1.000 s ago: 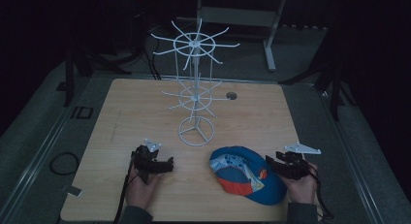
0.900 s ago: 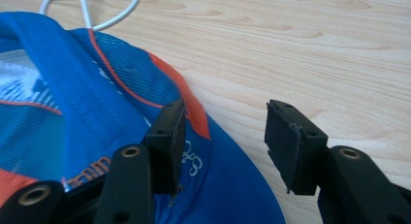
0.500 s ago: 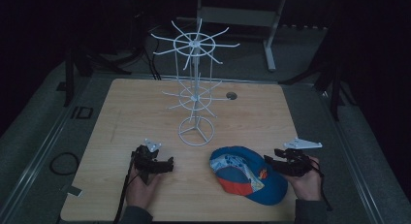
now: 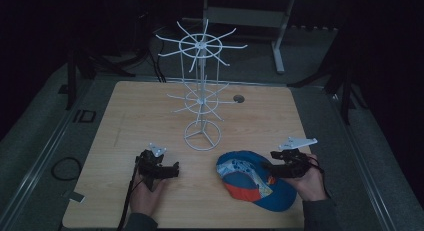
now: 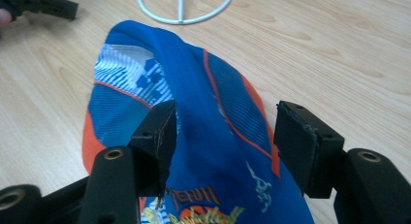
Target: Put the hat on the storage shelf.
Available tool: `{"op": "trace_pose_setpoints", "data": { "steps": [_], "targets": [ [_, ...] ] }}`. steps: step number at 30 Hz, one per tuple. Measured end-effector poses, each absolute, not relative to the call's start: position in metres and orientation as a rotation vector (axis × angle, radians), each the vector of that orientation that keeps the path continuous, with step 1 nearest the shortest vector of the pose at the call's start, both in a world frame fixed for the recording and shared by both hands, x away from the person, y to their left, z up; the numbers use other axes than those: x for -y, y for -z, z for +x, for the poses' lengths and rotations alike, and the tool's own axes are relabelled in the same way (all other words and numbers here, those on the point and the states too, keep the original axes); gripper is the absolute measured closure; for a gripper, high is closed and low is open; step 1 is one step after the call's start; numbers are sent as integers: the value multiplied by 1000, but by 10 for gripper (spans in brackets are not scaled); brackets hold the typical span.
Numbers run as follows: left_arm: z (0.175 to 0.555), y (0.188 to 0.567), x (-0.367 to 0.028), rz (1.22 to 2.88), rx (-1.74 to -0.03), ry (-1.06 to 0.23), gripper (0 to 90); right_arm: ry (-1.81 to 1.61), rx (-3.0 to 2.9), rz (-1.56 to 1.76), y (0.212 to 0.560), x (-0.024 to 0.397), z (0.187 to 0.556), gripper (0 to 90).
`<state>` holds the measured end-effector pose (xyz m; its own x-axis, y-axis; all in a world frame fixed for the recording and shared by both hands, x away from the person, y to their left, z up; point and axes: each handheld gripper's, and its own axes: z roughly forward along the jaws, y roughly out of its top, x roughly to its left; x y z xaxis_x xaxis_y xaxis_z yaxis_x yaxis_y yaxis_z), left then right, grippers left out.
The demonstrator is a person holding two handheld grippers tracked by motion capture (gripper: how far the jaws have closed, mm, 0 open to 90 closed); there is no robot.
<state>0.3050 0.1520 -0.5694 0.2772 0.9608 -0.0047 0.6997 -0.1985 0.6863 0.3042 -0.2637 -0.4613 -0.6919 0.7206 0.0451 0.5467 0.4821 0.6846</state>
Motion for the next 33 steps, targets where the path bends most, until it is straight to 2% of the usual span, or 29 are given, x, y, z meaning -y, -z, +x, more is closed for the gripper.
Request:
{"op": "trace_pose_setpoints", "data": {
  "steps": [13,33],
  "targets": [
    [305,569,-152,1972,-1491,-585,14,-957,-2577,988,459,244,313,359],
    [305,569,-151,1967,-1494,-587,14,-835,-2665,921,474,218,337,284]
  ]
}}
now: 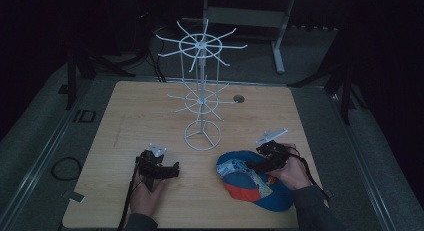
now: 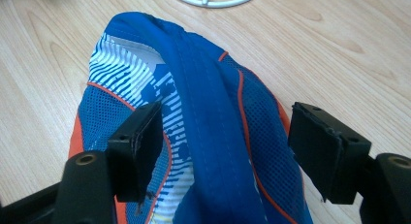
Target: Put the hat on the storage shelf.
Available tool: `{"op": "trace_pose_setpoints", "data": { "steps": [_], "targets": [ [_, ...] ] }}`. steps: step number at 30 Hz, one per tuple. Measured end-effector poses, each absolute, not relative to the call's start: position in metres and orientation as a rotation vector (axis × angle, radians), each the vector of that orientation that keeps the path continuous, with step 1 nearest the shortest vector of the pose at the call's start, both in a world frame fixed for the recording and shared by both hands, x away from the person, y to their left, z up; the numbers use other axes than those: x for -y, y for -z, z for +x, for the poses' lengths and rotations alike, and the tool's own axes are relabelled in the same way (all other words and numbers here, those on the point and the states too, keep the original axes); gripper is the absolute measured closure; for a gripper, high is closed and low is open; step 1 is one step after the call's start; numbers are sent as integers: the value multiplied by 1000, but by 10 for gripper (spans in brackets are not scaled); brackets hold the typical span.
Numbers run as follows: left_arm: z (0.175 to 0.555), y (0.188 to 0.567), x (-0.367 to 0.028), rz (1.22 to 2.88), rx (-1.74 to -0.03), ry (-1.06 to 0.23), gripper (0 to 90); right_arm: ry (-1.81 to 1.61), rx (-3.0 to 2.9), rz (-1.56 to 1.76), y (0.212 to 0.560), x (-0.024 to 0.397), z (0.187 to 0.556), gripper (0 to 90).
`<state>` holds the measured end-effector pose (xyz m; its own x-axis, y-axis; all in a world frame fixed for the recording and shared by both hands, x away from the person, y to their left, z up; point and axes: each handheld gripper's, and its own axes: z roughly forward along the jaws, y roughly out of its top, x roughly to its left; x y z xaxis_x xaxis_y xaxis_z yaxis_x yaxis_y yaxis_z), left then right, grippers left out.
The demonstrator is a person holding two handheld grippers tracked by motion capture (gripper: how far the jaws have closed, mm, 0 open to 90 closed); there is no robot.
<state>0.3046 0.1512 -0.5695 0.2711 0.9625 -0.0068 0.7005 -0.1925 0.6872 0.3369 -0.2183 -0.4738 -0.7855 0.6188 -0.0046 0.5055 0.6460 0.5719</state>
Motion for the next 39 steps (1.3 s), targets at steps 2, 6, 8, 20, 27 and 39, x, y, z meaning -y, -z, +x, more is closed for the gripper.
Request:
{"op": "trace_pose_setpoints", "data": {
  "steps": [2,6,8,20,27,39],
  "targets": [
    [305,569,-151,1970,-1493,-587,14,-815,-2678,912,475,215,339,284],
    [305,570,-151,1965,-1495,-587,14,-775,-2705,894,476,209,342,284],
    [305,569,-151,1969,-1494,-586,14,-755,-2718,888,477,206,343,284],
    [305,569,-151,1969,-1494,-586,14,-642,-2779,861,488,193,353,287],
    [305,569,-151,1972,-1492,-587,14,-551,-2853,860,498,188,361,316],
    [305,569,-151,1971,-1493,-586,14,-477,-2987,807,504,182,361,764]
  ]
}}
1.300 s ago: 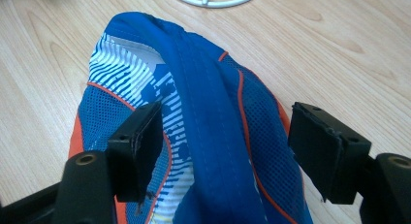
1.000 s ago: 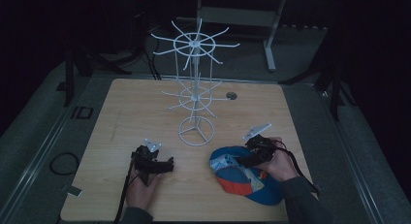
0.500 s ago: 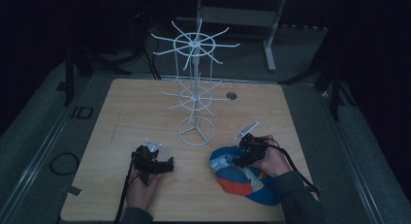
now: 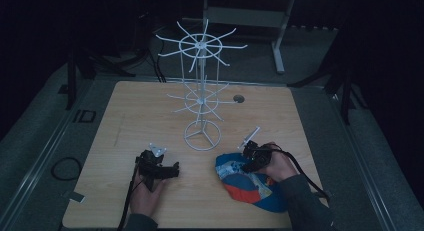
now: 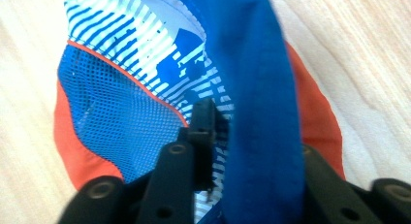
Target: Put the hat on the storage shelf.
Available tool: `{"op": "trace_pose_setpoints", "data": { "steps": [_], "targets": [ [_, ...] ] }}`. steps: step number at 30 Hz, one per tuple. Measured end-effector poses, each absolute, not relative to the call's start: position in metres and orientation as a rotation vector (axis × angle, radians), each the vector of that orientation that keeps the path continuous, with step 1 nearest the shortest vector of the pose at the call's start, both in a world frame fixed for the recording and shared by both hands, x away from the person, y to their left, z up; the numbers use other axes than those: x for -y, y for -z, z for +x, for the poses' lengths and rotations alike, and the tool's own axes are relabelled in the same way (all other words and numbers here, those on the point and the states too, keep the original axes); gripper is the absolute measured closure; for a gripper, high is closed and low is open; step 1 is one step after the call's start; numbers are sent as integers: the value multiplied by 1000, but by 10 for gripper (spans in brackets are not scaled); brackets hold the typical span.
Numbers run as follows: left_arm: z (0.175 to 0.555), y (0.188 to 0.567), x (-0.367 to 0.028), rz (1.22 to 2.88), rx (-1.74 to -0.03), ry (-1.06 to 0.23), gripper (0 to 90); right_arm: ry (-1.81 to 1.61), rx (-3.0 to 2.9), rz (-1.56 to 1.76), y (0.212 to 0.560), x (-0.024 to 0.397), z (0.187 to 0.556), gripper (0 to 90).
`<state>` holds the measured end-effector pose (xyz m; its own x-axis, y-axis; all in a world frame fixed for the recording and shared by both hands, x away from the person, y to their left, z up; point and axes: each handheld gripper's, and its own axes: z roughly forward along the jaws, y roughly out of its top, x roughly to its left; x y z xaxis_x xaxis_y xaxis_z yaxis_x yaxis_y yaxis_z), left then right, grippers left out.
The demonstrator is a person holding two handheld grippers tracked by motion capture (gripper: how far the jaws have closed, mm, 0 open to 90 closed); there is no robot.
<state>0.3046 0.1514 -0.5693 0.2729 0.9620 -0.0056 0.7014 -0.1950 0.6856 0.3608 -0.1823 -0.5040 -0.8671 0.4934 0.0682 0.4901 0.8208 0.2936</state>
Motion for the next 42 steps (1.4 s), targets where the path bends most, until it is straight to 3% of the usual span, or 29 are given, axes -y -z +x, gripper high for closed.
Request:
{"op": "trace_pose_setpoints", "data": {
  "steps": [3,12,42],
  "targets": [
    [305,569,-152,1972,-1492,-587,14,-511,-2984,809,499,184,359,828],
    [305,569,-151,1969,-1494,-586,14,-637,-2918,823,485,191,353,870],
    [305,569,-152,1973,-1493,-586,14,-1066,-2712,934,439,220,337,875]
  ]
}}
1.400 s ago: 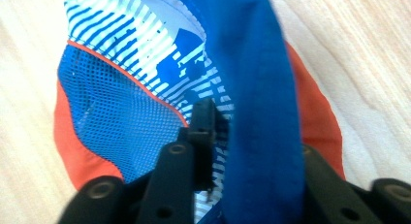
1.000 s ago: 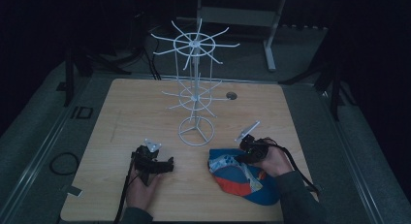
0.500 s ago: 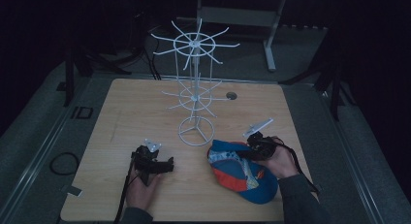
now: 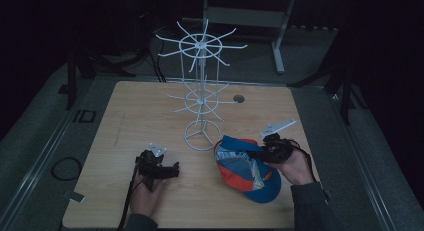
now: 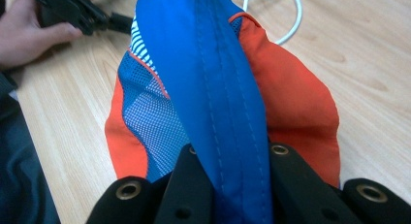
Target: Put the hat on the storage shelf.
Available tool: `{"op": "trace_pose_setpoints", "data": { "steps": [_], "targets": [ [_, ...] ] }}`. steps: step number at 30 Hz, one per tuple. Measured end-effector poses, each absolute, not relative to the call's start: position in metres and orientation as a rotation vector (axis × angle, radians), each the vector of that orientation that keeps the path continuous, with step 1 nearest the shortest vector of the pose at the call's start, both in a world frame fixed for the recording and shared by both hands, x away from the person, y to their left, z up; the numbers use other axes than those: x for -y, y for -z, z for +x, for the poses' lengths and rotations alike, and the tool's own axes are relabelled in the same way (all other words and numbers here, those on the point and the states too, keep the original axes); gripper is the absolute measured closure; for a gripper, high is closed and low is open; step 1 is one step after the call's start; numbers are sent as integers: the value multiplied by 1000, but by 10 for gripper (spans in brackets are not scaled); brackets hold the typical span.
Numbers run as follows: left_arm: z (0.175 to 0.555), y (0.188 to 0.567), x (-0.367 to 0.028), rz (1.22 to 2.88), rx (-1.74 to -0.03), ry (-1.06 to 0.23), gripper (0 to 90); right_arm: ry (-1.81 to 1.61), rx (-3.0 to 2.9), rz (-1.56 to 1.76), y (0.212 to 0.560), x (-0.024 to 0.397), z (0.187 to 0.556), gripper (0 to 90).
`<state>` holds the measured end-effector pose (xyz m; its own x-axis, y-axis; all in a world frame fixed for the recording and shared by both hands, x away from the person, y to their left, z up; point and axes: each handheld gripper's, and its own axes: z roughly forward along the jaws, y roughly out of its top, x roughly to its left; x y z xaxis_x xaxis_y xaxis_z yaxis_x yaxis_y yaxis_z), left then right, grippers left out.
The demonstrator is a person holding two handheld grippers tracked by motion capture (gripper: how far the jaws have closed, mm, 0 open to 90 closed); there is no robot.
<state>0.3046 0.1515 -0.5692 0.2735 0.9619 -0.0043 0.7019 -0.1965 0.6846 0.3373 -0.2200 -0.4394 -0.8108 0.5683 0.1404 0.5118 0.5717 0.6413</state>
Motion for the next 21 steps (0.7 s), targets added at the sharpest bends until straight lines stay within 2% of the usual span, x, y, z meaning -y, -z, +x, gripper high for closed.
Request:
{"op": "trace_pose_setpoints", "data": {
  "steps": [21],
  "targets": [
    [305,569,-151,1972,-1493,-586,14,-1271,-2604,916,416,226,329,874]
  ]
}}
